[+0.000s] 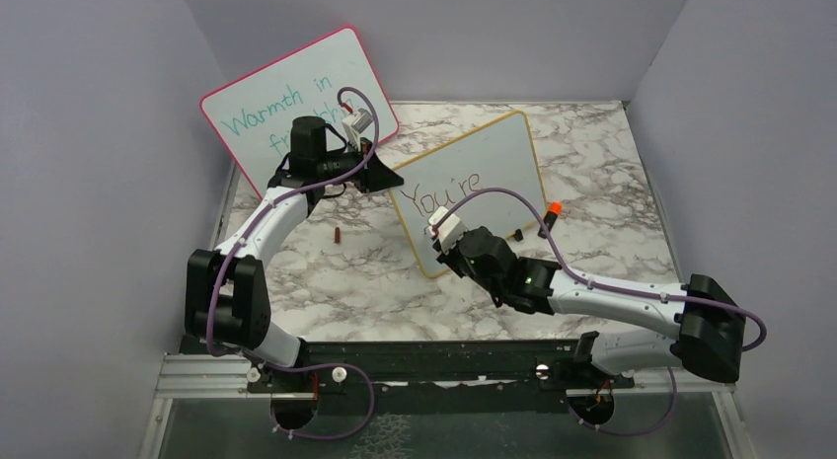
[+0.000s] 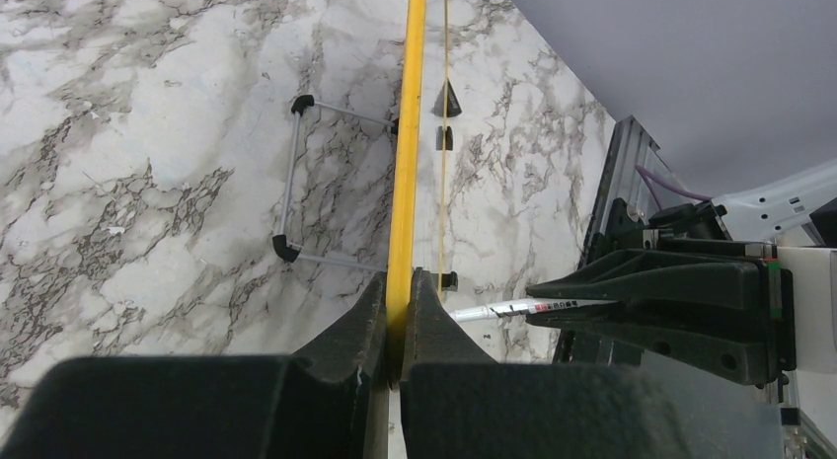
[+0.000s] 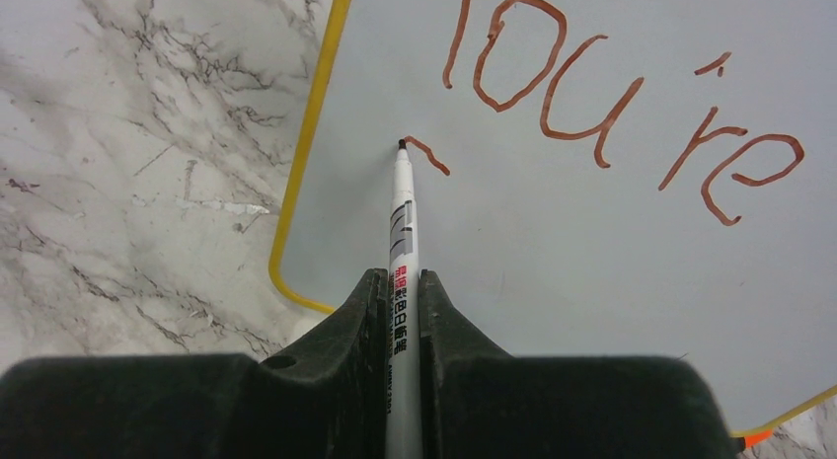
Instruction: Write a sentence on the whiteboard
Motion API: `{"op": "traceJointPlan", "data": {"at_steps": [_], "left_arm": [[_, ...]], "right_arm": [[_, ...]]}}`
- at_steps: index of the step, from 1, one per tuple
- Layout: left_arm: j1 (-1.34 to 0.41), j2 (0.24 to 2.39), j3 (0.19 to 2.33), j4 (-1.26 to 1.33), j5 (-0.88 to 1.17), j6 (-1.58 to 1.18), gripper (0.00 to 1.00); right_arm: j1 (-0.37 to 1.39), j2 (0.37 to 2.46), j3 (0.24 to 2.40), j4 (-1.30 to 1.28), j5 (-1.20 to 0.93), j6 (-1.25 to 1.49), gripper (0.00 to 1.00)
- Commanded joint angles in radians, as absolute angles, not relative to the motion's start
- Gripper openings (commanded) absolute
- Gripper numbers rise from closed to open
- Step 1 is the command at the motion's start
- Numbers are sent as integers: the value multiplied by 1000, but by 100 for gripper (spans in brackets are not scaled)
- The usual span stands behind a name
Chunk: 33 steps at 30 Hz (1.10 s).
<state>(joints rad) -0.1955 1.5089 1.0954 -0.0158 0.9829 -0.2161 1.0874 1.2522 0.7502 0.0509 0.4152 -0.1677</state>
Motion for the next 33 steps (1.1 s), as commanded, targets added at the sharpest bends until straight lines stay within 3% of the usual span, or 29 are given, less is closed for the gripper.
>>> {"op": "traceJointPlan", "data": {"at_steps": [1,15,33], "left_arm": [[-199,1545,1048,-113,937,-149,0],[-198,1545,1048,-114,934,-147,0],[-198,1547,1048,-113,934,-146,0]], "right_arm": [[1091,1258,778,-11,365,-173,1],[1091,1249,767,-107,470,-139,1],[1090,1190,744,-40,519,-137,1]]}}
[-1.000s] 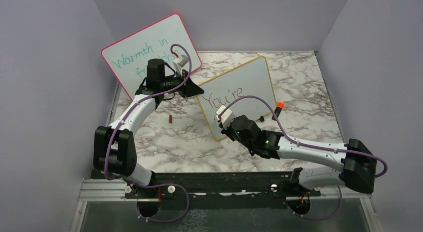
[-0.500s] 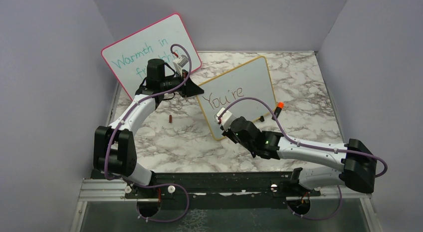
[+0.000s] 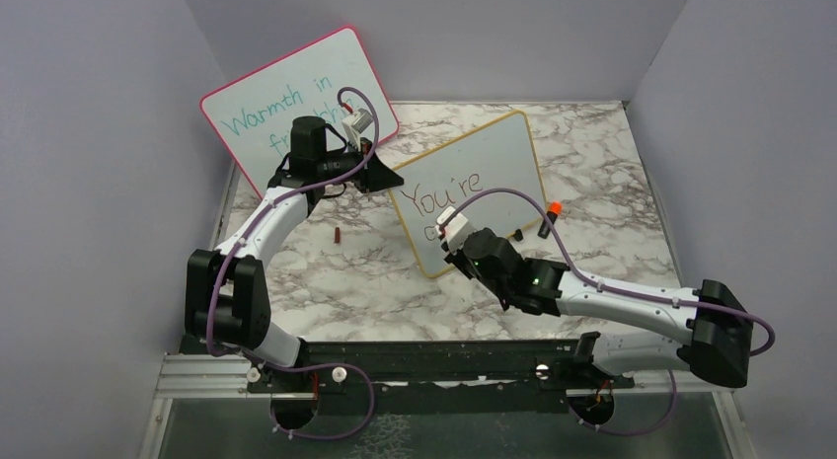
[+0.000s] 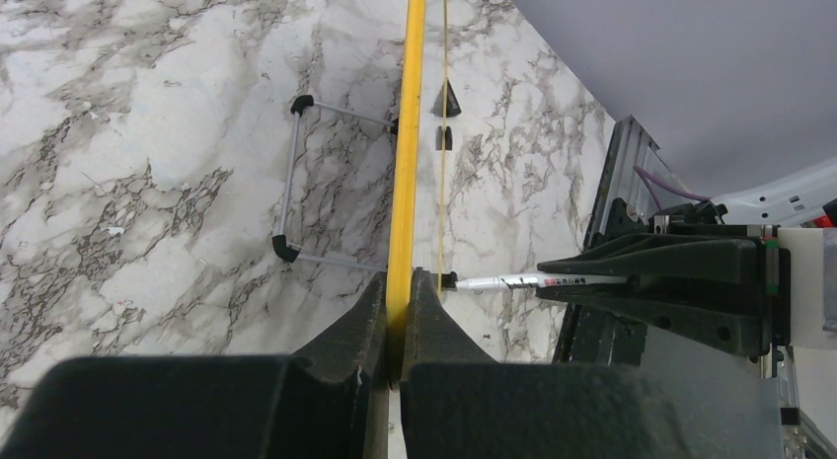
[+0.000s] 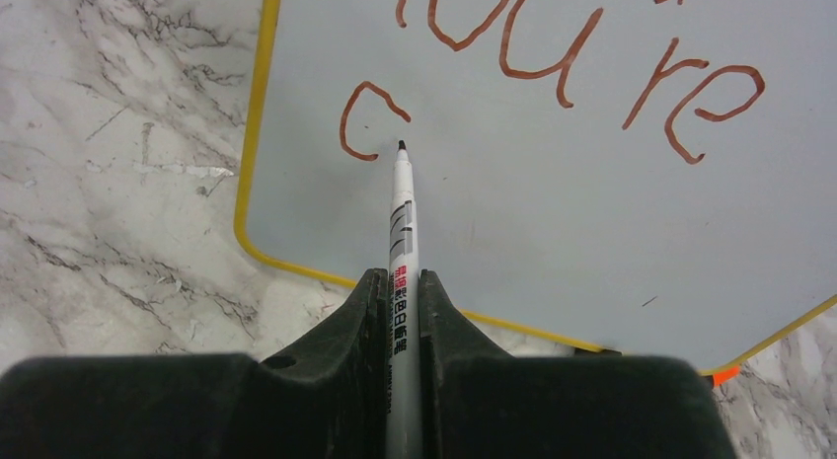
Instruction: Write a sentence on the whiteboard
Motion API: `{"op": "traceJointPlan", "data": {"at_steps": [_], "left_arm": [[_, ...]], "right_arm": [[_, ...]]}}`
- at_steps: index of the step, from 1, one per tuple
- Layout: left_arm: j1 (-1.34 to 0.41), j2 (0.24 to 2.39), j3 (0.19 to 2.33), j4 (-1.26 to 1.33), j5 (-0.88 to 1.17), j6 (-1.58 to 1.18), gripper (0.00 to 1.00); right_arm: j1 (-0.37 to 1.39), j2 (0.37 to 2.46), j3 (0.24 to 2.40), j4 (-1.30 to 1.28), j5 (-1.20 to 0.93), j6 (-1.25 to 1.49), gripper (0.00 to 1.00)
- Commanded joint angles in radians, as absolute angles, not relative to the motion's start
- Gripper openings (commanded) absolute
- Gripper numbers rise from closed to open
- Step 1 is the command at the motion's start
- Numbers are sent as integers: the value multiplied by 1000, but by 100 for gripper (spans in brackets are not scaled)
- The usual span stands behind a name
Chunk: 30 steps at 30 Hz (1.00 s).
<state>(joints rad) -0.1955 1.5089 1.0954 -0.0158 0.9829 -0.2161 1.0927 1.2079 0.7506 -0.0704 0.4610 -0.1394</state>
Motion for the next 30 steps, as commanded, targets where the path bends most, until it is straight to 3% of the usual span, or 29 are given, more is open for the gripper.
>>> {"op": "traceJointPlan", "data": {"at_steps": [1,30], "left_arm": [[-198,1545,1047,-114,934,-146,0],[-198,1551,1048,-114,939,-144,0]], "right_arm": [[1089,1192,741,-34,531,-137,1],[1081,1260,743,63,547,-149,1]]}}
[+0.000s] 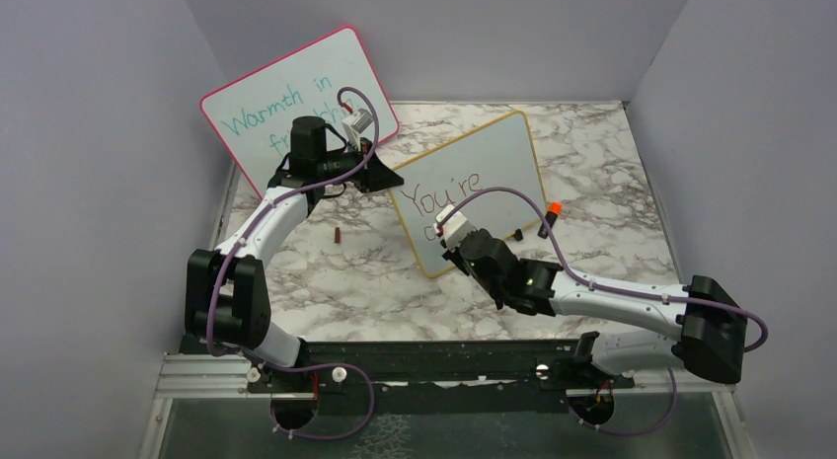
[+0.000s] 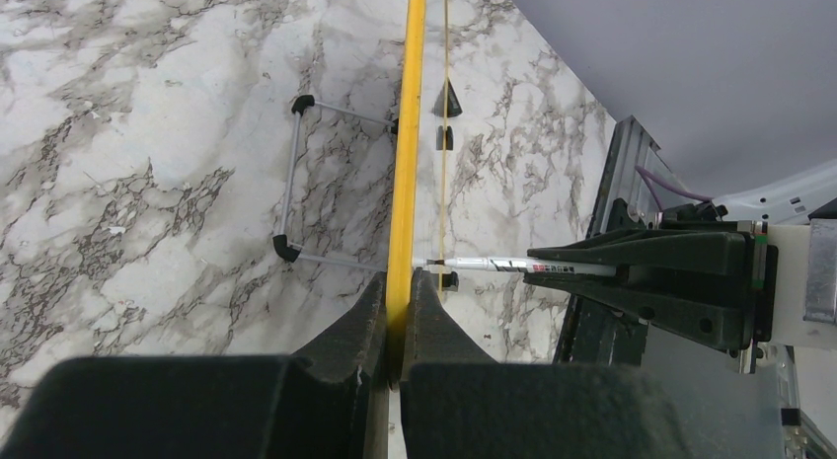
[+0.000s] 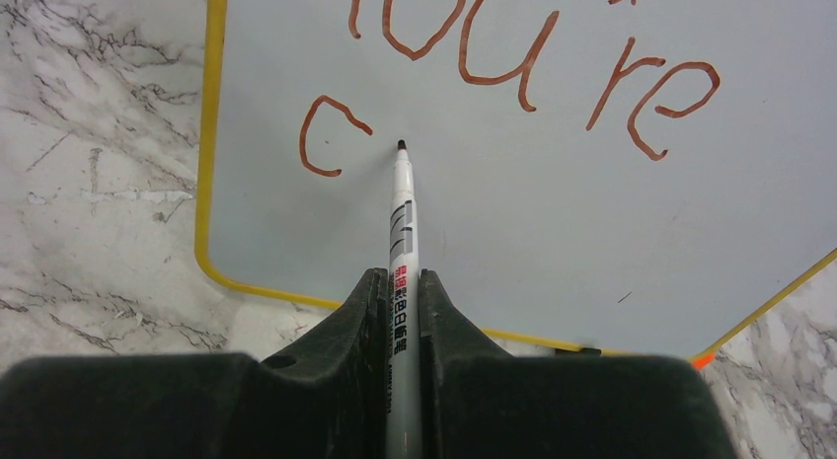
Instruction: Write a sentence on the whiteboard
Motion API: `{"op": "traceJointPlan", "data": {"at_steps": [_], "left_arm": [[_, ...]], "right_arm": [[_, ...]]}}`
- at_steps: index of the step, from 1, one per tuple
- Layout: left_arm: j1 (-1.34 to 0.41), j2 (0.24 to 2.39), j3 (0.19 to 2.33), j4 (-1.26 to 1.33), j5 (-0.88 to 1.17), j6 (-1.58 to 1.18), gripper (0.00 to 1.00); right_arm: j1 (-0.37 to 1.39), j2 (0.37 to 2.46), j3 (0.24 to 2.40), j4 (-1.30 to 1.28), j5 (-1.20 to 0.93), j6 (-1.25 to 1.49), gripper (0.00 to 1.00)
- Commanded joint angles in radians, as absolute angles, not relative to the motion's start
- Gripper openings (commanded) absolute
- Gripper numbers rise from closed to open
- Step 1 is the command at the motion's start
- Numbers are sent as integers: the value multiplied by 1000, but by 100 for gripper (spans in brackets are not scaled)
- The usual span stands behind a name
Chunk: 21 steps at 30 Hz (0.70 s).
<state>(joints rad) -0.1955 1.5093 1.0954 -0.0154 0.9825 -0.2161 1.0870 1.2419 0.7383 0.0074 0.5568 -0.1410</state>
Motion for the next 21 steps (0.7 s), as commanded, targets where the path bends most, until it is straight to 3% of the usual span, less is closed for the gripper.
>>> {"op": "traceJointPlan", "data": {"at_steps": [1,21], "left_arm": [[-198,1551,1048,-112,939,-144,0],[-198,1553,1048,-114,939,-144,0]], "right_arm": [[1081,1262,746,58,540,-150,1],[1080,1235,739,-41,449,-151,1]]}}
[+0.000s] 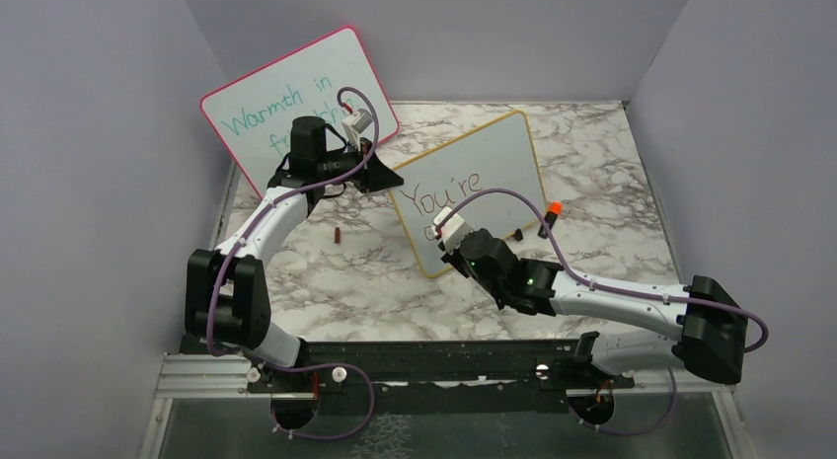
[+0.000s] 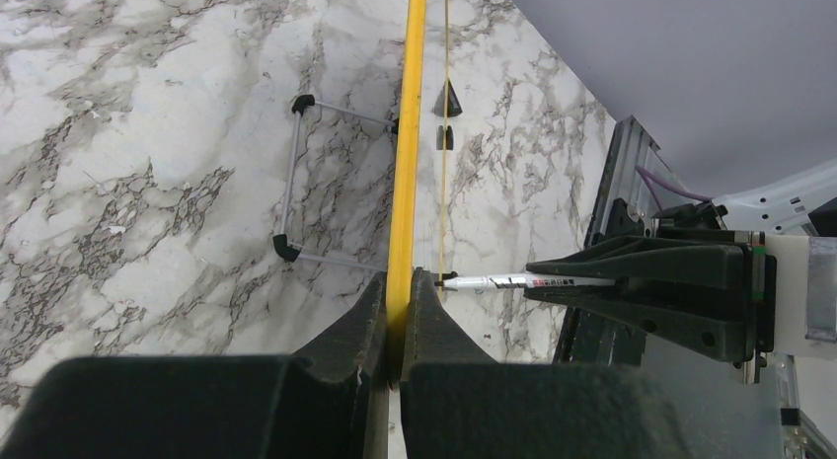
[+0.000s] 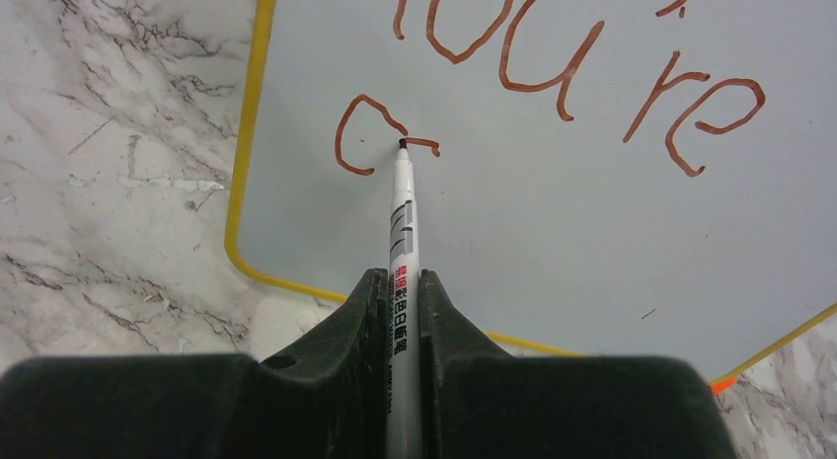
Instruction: Write a sentence on the whiteboard
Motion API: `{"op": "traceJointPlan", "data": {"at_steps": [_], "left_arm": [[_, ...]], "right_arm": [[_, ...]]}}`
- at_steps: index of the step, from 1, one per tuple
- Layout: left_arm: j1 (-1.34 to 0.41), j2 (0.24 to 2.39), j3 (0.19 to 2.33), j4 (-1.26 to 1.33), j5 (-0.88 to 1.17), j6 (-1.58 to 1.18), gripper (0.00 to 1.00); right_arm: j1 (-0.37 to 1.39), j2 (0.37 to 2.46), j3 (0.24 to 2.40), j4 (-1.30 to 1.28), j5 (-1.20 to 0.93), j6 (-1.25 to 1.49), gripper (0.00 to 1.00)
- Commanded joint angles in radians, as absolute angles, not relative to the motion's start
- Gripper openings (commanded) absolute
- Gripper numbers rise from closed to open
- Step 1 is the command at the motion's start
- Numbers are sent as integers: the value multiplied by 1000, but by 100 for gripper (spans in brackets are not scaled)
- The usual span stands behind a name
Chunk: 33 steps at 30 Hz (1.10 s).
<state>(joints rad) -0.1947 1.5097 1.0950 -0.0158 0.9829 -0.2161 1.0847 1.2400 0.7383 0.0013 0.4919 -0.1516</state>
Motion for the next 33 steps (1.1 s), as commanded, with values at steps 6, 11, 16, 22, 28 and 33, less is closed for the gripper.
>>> {"op": "traceJointPlan", "data": {"at_steps": [6,11,16,22,28,33], "left_arm": [[-199,1552,1048,-114,939,-144,0],[-198,1553,1048,-113,939,-144,0],[-198,1552,1048,-113,940,-144,0],[-198,1552,1046,-113,939,-144,0],[-198,1554,1047,-113,940,-144,0],[-198,1552,1046,-113,941,-143,0]], "right_arm": [[1081,1239,741,-90,463,-143,1],[1080,1240,734,-107,478,-137,1],[1078,1239,732,-107,509,-135,1],[1075,1229,732,-107,522,-137,1],[1072,1224,729,-110,529,-134,1],[1065,1224,728,-81,574,-133,1]]}}
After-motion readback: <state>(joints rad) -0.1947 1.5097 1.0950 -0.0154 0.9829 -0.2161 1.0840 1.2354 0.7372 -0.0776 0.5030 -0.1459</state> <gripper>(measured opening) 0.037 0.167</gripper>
